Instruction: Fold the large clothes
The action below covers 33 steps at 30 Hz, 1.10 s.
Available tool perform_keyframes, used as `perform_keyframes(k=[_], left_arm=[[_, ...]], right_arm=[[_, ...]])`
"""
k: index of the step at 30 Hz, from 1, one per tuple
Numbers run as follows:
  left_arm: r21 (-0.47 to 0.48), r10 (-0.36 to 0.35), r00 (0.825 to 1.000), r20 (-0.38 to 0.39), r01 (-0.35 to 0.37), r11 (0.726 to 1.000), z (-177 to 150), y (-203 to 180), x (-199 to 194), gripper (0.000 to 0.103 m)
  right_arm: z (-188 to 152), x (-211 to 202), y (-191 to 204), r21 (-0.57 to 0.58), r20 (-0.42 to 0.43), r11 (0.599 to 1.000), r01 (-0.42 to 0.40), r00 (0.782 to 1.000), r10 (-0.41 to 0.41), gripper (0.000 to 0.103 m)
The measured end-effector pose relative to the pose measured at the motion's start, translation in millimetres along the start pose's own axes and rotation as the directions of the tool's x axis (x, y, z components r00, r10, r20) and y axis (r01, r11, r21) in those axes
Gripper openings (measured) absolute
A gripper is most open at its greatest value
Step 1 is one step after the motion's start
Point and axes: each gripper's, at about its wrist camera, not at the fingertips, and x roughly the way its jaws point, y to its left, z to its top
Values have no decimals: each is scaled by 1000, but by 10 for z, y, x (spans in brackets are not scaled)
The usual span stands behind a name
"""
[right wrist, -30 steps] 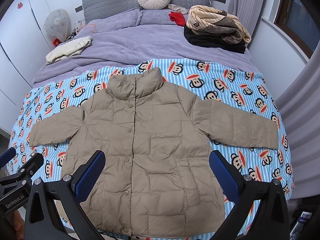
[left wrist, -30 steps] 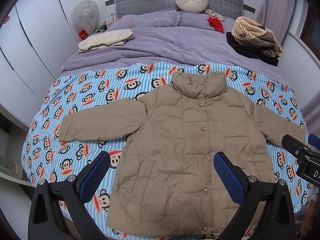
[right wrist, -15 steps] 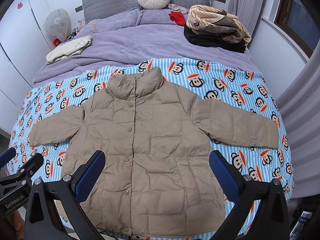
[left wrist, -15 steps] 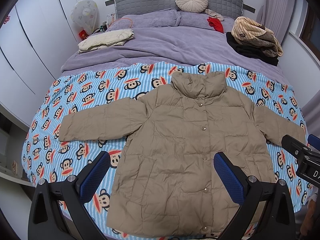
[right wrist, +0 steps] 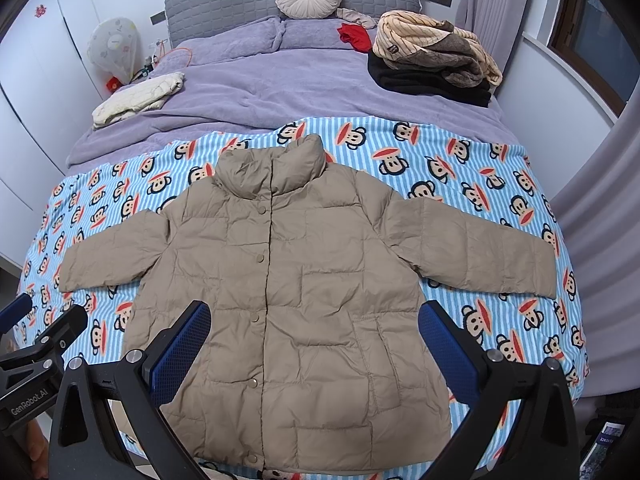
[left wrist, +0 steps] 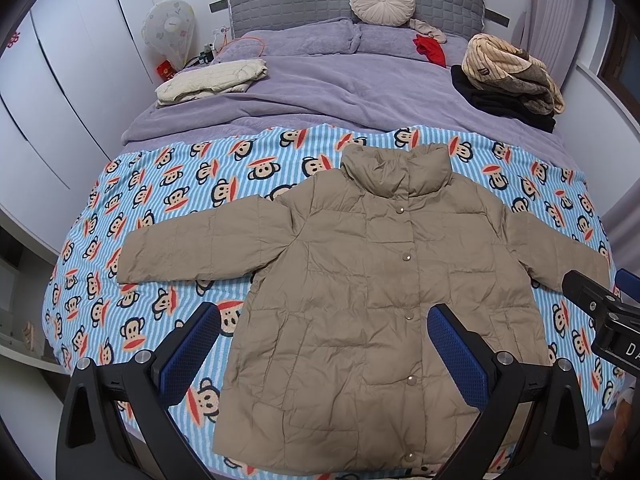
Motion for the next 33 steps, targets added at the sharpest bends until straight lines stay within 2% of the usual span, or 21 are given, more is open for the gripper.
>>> perform_keyframes(k=[24, 33], left_arm=[[1, -12, 1000, -3, 12, 1000, -75, -43, 0, 103], [-33, -70, 997, -27, 69, 997, -97, 109, 82, 103]], right_arm=[[-14, -7, 2, 3, -5, 1000, 2, 1000, -2, 103], [-111, 34, 38, 25, -32, 999, -19, 999, 20, 103]])
